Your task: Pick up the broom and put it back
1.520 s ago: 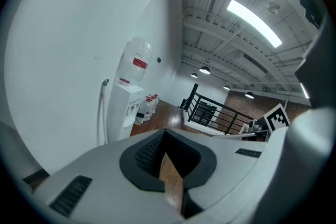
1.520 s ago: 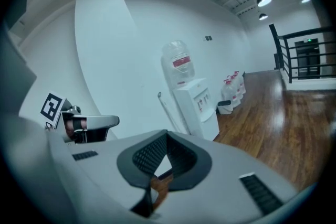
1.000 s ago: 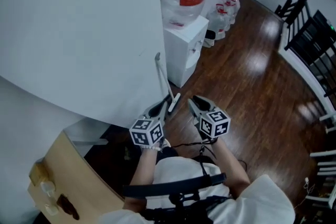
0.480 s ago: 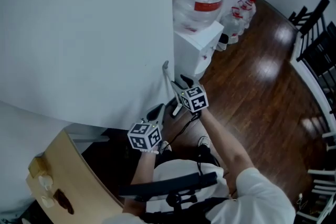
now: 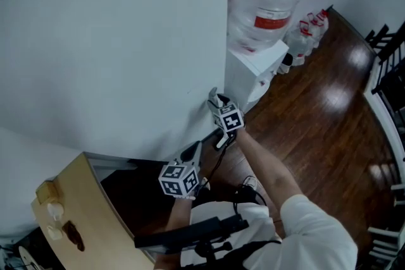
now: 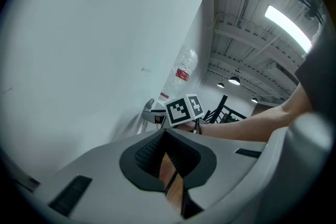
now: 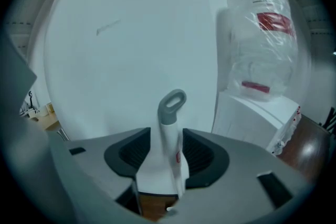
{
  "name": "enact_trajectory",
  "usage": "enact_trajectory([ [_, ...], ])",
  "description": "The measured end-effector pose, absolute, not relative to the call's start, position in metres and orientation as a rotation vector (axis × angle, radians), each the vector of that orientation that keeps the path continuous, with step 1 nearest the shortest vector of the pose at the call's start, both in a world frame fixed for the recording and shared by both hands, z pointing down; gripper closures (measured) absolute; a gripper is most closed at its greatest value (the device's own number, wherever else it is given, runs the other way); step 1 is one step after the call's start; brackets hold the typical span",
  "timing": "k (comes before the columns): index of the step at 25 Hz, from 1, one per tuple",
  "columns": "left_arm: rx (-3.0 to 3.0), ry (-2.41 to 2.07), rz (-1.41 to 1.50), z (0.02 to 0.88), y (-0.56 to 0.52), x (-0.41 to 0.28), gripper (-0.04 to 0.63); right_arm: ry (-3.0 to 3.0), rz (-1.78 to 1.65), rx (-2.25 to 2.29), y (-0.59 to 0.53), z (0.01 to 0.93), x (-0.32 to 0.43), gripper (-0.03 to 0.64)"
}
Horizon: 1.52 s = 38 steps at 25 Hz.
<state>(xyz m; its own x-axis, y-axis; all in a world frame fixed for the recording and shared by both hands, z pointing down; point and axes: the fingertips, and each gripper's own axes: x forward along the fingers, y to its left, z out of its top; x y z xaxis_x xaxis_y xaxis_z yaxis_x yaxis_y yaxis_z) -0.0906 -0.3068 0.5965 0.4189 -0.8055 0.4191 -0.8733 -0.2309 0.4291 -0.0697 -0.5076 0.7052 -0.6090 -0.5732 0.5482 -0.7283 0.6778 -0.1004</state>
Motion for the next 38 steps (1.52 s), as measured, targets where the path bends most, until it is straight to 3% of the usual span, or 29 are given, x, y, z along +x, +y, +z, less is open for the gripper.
enact_trajectory([
  [3,2.060,-1.423,0.162,0.598,-0.311,-0.096,0.606,-2.387,0.408,1.026,-0.517,0.710,-0.072,0.434],
  [4,2.060,-1.425,0.167,0.598,-0.313,-0.097,0.606,-2.388,0.393,1.027,-0.518,0.709,-0.072,0.479],
  [8,2.081,-1.418,0.178,0.595,-0.326,-0.098,0.606,-2.388,0.337,1.038,-0.513,0.710,-0.058,0.492],
  [18,2.197,-1.380,0.179,0.568,-0.368,-0.071,0.606,-2.496,0.334,1.148,-0.458,0.648,0.025,0.495],
  [29,2.217,-1.393,0.106,0.546,-0.374,-0.057,0.606,-2.812,0.153,0.988,-0.433,0.398,0.049,0.500],
  [38,2.235,-1.430,0.078,0.527,-0.375,-0.058,0.606,-2.743,0.190,1.125,-0.431,0.415,0.054,0.502],
])
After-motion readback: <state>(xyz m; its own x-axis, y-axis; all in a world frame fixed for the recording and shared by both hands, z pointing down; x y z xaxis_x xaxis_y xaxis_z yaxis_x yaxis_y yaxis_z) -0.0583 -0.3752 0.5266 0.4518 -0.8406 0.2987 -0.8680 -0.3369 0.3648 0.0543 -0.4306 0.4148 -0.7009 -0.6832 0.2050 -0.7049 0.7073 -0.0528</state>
